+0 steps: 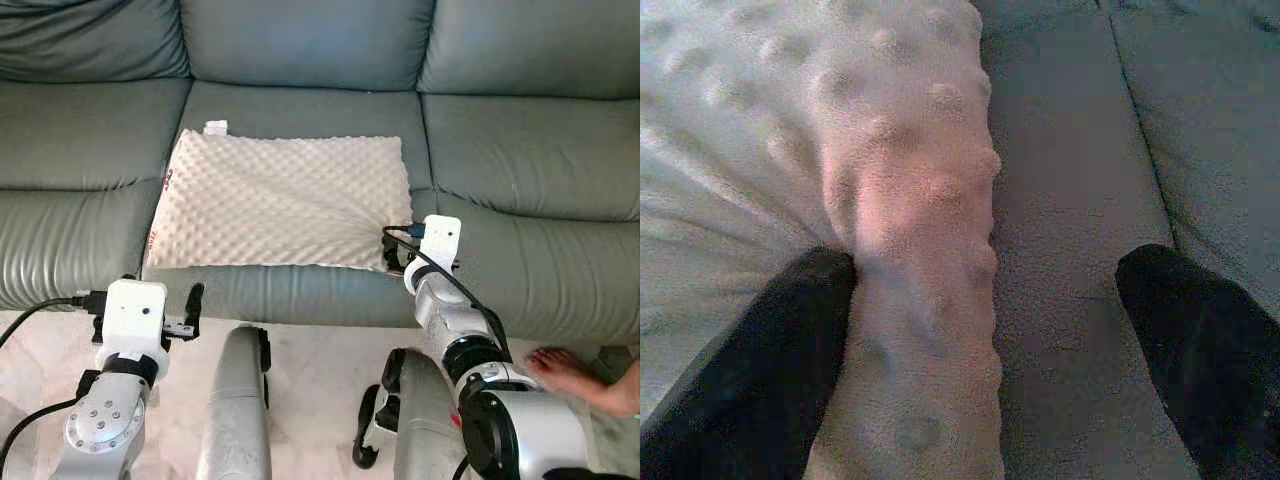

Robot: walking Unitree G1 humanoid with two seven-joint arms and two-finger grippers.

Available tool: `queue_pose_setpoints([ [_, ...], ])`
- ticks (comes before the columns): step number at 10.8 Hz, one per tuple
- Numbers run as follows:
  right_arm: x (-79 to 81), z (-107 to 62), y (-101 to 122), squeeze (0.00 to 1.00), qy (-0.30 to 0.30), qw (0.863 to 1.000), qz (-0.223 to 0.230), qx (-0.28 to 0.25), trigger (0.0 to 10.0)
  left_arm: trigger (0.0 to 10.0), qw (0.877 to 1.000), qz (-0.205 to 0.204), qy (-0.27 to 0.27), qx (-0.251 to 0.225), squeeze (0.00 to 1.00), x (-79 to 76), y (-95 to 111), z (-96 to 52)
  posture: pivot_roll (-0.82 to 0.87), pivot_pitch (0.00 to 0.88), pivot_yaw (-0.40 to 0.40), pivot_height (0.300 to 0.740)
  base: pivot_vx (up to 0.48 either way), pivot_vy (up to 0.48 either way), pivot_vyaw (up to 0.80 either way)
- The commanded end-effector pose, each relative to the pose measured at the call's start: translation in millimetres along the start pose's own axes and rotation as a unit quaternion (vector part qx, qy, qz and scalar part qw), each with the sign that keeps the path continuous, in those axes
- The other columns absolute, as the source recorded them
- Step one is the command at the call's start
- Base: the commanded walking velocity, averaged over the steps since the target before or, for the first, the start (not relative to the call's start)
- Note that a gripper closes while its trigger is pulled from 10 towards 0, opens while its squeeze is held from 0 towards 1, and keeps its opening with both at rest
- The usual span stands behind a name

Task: Move the pillow to the sofa

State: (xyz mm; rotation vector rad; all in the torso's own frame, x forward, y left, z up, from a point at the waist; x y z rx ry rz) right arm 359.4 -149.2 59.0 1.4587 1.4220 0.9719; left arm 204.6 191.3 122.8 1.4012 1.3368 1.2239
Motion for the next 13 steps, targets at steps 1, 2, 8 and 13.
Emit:
queue_pose_setpoints([
  [1, -5.5, -5.1, -21, 0.00, -0.014, 0.999, -0.005, 0.034, 10.0, 10.0, 1.000, 0.005, 0.003, 0.019, 0.00, 1.9, -8, -0.9, 0.24, 0.299, -0.010, 0.620, 0.000, 0.000, 0.00],
  [2, -0.2, -4.4, -7, 0.00, -0.004, 1.000, -0.018, -0.009, 10.0, 10.0, 1.000, 0.003, 0.007, 0.012, 0.00, 2.8, -6, 1.7, 0.24, 0.289, -0.012, 0.620, 0.000, 0.000, 0.00],
  [8, 39.6, -59.4, 3, 0.00, 0.097, 0.968, -0.150, -0.176, 10.0, 10.0, 0.999, -0.014, -0.009, -0.045, 0.00, -15.8, 6, 30.5, 0.14, 0.172, -0.023, 0.620, 0.000, 0.000, 0.00],
  [13, -12.2, -99.8, -13, 0.00, 0.027, 0.970, -0.144, -0.193, 10.0, 10.0, 0.996, -0.023, 0.030, -0.082, 0.00, -20.8, -11, 38.2, 0.08, 0.000, -0.036, 0.620, 0.000, 0.000, 0.00],
])
Point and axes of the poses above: a point about 5 cm out from each wrist's last joint towards the gripper, its own z axis pointing out of the wrist towards the gripper, its own y axis along the axis of the wrist's last joint, x = y × z, the point moved 1 cm from there along z, pointing out of the wrist towards the gripper, and after that the axes turned 8 degrees about -z, right-handed, at the moved point
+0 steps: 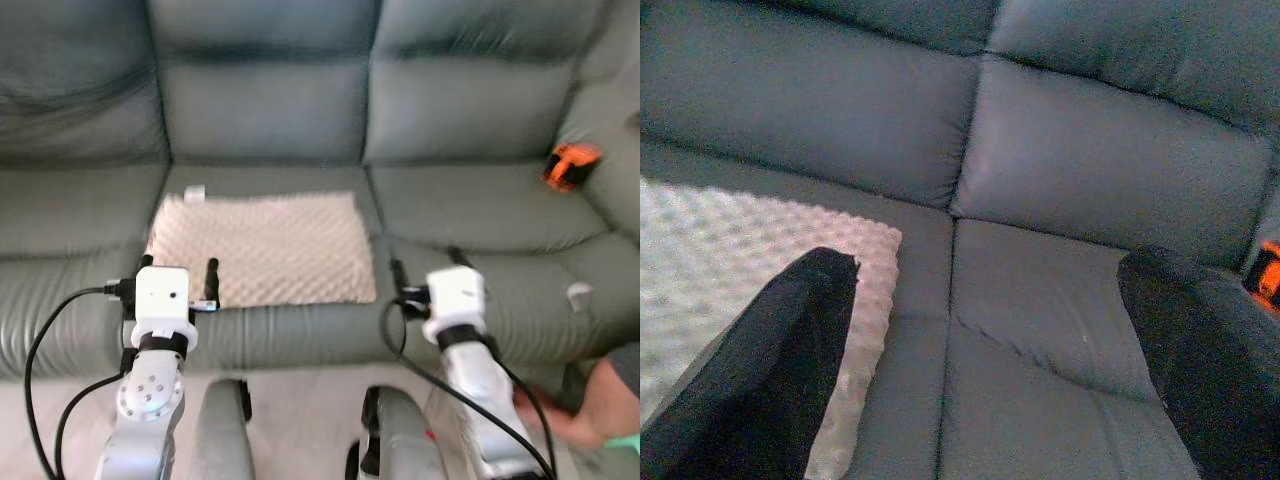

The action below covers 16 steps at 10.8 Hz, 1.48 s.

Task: Move the pillow to the sofa

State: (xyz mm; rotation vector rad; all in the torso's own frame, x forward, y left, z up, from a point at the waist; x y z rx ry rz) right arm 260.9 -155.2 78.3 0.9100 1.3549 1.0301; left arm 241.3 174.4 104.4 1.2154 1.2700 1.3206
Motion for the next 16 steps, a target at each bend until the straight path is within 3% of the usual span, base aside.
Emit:
queue_pose_setpoints([
  [1, -2.5, -0.1, 2, 0.00, -0.008, 1.000, 0.015, -0.001, 10.0, 10.0, 1.000, 0.004, 0.004, -0.004, 0.00, 1.6, -2, 5.5, 0.07, 0.000, -0.027, 0.633, 0.000, 0.000, 0.00],
  [4, 1.1, 17.7, 15, 0.00, -0.007, 0.999, 0.029, -0.023, 10.0, 10.0, 1.000, 0.012, -0.009, 0.001, 0.00, 4.1, -12, 19.6, 0.06, 0.000, -0.007, 0.676, 0.000, 0.000, 0.00],
  [8, 2.6, 23.5, 16, 0.00, 0.003, 0.999, 0.032, -0.031, 10.0, 10.0, 0.999, 0.003, -0.040, -0.012, 0.00, -16.2, -19, 29.9, 0.04, 0.000, 0.007, 0.740, 0.000, 0.000, 0.00],
  [12, 1.9, 22.8, 9, 0.00, 0.007, 0.999, 0.036, -0.018, 10.0, 10.0, 1.000, 0.009, -0.029, -0.004, 0.00, -16.3, -27, 31.1, 0.04, 0.000, 0.000, 0.740, 0.000, 0.000, 0.00],
  [14, 8.2, 29.0, 12, 0.00, 0.034, 0.998, 0.038, -0.024, 10.0, 10.0, 0.998, -0.031, -0.048, 0.011, 0.00, -21.7, -30, 34.9, 0.02, 0.000, 0.016, 0.740, 0.000, 0.000, 0.00],
  [15, 9.6, 34.2, 12, 0.00, 0.033, 0.999, 0.031, -0.021, 10.0, 10.0, 0.999, -0.033, -0.038, 0.011, 0.00, -24.2, -29, 39.0, 0.02, 0.000, 0.016, 0.740, 0.000, 0.000, 0.00],
  [16, 14.4, 38.8, 17, 0.00, 0.041, 0.997, 0.057, -0.023, 10.0, 10.0, 0.999, -0.034, -0.038, 0.001, 0.00, -28.7, -23, 46.0, 0.01, 0.000, 0.019, 0.740, 0.000, 0.000, 0.00],
])
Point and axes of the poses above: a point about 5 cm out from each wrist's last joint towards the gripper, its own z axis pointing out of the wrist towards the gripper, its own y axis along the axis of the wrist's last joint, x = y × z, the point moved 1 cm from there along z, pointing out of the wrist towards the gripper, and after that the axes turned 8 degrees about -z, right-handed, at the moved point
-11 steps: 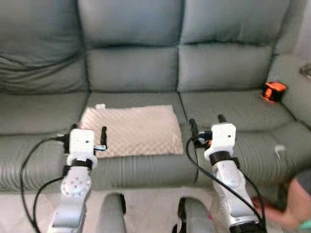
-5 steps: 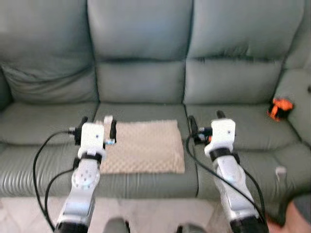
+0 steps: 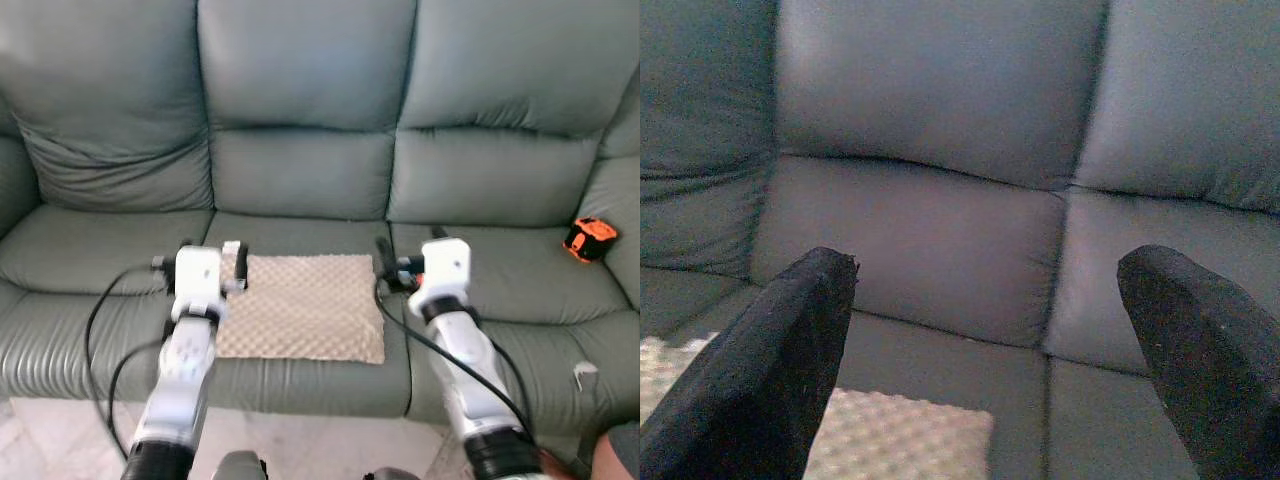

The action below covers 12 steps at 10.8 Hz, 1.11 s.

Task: Move the pillow to the sofa

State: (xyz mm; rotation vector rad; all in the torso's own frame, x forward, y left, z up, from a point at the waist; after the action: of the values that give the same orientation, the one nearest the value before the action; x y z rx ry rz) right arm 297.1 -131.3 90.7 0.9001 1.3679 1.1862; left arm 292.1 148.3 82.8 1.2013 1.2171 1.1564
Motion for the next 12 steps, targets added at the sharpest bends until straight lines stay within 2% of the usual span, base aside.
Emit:
queue_pose_setpoints([
  [1, 0.7, 3.3, 7, 0.00, 0.015, 0.999, -0.034, -0.014, 10.0, 10.0, 1.000, -0.001, -0.017, 0.002, 0.00, -1.1, 2, 3.8, 0.00, 0.000, 0.023, 0.740, 0.000, 0.000, 0.79],
  [2, 2.4, 5.7, 11, 0.00, 0.022, 0.999, -0.025, -0.026, 10.0, 10.0, 1.000, 0.009, 0.010, -0.007, 0.00, 4.8, 5, 7.3, 0.00, 0.000, 0.026, 0.740, 0.000, 0.000, 0.79],
  [3, 1.2, 6.2, 14, 0.00, 0.026, 0.999, -0.023, -0.034, 10.0, 10.0, 1.000, 0.006, 0.010, -0.010, 0.00, 3.5, 8, 8.4, 0.00, 0.000, 0.023, 0.740, 0.000, 0.000, 0.79],
  [4, -0.3, 5.5, 14, 0.00, 0.025, 0.999, -0.020, -0.033, 10.0, 10.0, 1.000, 0.008, 0.016, -0.015, 0.00, 3.8, 9, 5.4, 0.00, 0.000, 0.018, 0.740, 0.000, 0.000, 0.79],
  [5, 0.2, 3.5, 13, 0.00, 0.027, 0.999, -0.017, -0.030, 10.0, 10.0, 0.999, 0.010, 0.034, 0.002, 0.00, 5.7, 0, -0.7, 0.01, 0.000, 0.001, 0.740, 0.000, 0.000, 0.79],
  [6, 4.1, -0.8, 10, 0.00, 0.041, 0.999, 0.004, -0.025, 10.0, 10.0, 0.998, -0.053, 0.007, 0.041, 0.00, -0.9, -12, -9.7, 0.02, 0.000, -0.004, 0.740, 0.000, 0.000, 0.79],
  [7, 7.5, -7.9, 4, 0.00, 0.054, 0.998, 0.003, -0.018, 10.0, 10.0, 0.999, -0.033, 0.002, 0.036, 0.00, -1.5, -14, -16.8, 0.03, 0.000, -0.023, 0.740, 0.000, 0.000, 0.79],
  [8, 6.8, -16.9, -4, 0.00, 0.051, 0.999, 0.005, -0.001, 10.0, 10.0, 0.999, 0.025, 0.019, 0.014, 0.00, 5.2, -16, -24.2, 0.04, 0.000, -0.033, 0.740, 0.000, 0.000, 0.79],
  [9, 3.8, -24.8, -10, 0.00, 0.043, 0.999, 0.006, 0.008, 10.0, 10.0, 0.999, 0.017, 0.028, 0.026, 0.00, 13.8, -21, -32.4, 0.04, 0.000, -0.035, 0.740, 0.000, 0.000, 0.79],
  [11, -18.0, -50.5, -19, 0.00, 0.012, 0.999, -0.013, 0.033, 10.0, 10.0, 0.997, 0.051, 0.044, 0.039, 0.00, 43.5, -22, -53.0, 0.04, 0.000, -0.031, 0.740, 0.000, 0.000, 0.79],
  [12, -23.2, -58.5, -22, 0.00, 0.006, 0.999, -0.016, 0.042, 10.0, 10.0, 0.996, 0.064, 0.048, 0.038, 0.00, 49.8, -23, -57.4, 0.04, 0.000, -0.027, 0.740, 0.000, 0.000, 0.79],
])
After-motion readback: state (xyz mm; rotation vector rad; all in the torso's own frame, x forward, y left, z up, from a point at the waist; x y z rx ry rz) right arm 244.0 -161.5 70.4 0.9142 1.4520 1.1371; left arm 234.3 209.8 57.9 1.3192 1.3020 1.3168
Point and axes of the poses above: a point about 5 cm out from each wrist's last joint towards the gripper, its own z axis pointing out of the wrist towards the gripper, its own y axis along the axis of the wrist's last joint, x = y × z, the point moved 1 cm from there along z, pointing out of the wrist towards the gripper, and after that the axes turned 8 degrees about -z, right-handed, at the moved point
